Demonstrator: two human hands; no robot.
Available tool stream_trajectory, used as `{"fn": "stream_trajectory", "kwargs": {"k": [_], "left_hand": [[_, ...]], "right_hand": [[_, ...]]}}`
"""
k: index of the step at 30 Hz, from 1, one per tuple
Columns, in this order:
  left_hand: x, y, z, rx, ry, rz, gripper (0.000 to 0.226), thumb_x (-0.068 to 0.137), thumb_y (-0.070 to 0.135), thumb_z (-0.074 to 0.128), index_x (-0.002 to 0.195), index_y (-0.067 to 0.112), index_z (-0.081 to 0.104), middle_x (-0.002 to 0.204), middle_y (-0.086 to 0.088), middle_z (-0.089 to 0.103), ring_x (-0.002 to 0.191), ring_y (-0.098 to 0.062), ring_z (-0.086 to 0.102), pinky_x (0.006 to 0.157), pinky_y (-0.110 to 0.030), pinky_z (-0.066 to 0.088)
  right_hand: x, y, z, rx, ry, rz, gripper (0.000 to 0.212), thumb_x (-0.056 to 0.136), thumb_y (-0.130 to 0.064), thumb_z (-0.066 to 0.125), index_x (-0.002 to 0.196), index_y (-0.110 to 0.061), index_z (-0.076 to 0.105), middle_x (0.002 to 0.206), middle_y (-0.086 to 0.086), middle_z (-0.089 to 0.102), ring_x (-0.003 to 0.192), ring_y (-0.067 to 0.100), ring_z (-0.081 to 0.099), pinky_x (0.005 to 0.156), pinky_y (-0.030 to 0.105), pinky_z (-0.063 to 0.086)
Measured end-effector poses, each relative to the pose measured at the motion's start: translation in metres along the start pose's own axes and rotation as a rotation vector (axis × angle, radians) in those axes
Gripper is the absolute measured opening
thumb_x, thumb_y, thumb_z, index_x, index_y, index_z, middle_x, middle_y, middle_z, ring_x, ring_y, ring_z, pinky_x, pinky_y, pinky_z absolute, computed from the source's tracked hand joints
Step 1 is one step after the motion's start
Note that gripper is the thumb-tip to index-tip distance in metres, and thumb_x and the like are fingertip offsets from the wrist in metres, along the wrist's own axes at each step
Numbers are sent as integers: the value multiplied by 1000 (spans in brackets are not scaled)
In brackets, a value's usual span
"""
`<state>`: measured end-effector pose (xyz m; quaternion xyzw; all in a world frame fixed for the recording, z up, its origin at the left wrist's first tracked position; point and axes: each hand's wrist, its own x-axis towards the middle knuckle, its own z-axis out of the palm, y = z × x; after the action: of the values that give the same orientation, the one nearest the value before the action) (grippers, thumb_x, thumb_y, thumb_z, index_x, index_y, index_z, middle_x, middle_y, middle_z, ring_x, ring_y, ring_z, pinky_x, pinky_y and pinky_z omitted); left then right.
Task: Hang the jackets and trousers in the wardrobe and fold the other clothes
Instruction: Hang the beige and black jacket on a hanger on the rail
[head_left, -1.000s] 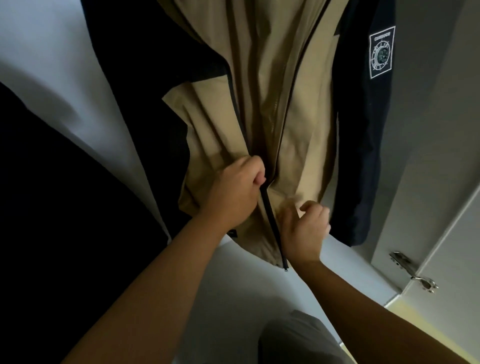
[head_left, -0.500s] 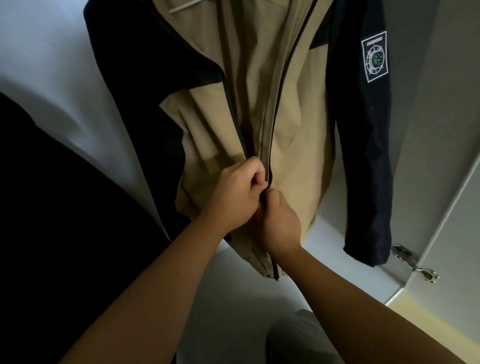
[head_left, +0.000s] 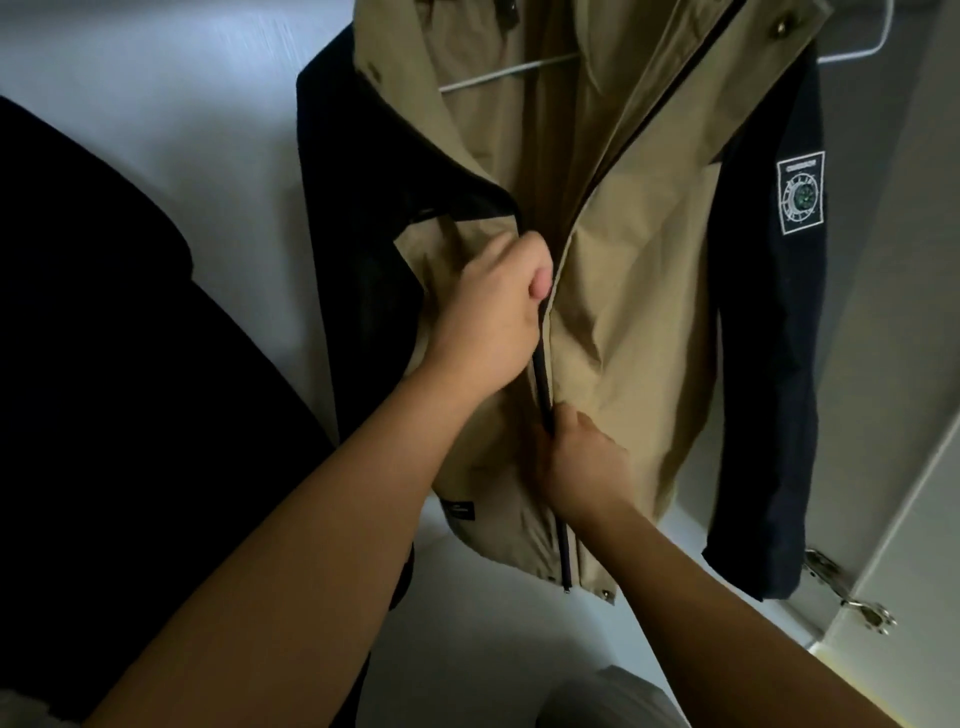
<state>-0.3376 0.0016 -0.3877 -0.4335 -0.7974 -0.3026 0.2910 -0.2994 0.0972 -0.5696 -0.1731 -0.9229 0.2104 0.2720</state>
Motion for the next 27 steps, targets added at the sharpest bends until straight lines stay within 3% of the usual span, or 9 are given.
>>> {"fn": "stream_trajectory", "kwargs": {"k": [2,4,7,10,15,19,23,27], "left_hand": [[2,-2,-2,0,-57,30,26,89,-6,57,82,16,48,99,2,57,91,-20,63,74,-43,56],[3,-7,-6,-2,-68,33,24,92,-1,61,83,18,50,96,5,58,88,-17,62,73,-41,56],[3,-10,-12,-16,-48,44,28,93,7,66,81,25,48,88,12,56,80,-10,60,67,-34,54],[3,-10,-14,-43,-33,43,28,93,11,69,81,27,48,82,13,57,77,-5,61,64,-30,55],[3,-17,-15,-106,1,-34,20,92,12,70,84,22,54,87,11,64,85,-4,66,72,-27,59],[4,-21,-15,-75,33,-19,21,92,12,70,84,20,53,85,10,62,83,-4,65,70,-29,59],[6,-25,-14,-98,77,-23,21,92,10,70,85,17,51,84,10,61,81,-4,67,67,-29,58],[21,-24,-26,-212,231,-151,32,93,12,67,81,32,44,85,5,67,78,0,70,68,-23,59]], "right_hand": [[9,-17,-23,-58,36,-22,33,101,-58,33,107,-27,43,90,-2,63,67,24,63,58,37,54],[21,-37,-49,-86,183,-51,44,97,-66,30,109,-26,45,84,-2,62,64,27,64,52,34,51],[47,-54,-79,-61,314,-69,37,95,-58,39,106,-23,46,87,4,66,68,32,65,53,32,43],[63,-57,-85,-56,269,-50,37,100,-54,32,110,-21,47,88,5,66,71,32,66,58,37,51],[66,-62,-70,-14,288,-82,38,104,-50,29,112,-21,52,74,-2,53,66,31,64,54,32,41],[68,-58,-63,-44,288,-57,41,105,-54,31,109,-18,52,73,-1,51,64,31,60,48,27,24],[67,-58,-59,-24,332,-96,41,104,-53,39,106,-15,55,84,7,68,69,36,67,54,32,33],[65,-61,-55,-28,347,-122,38,105,-51,42,110,-16,57,87,9,70,66,37,68,53,33,37]]}}
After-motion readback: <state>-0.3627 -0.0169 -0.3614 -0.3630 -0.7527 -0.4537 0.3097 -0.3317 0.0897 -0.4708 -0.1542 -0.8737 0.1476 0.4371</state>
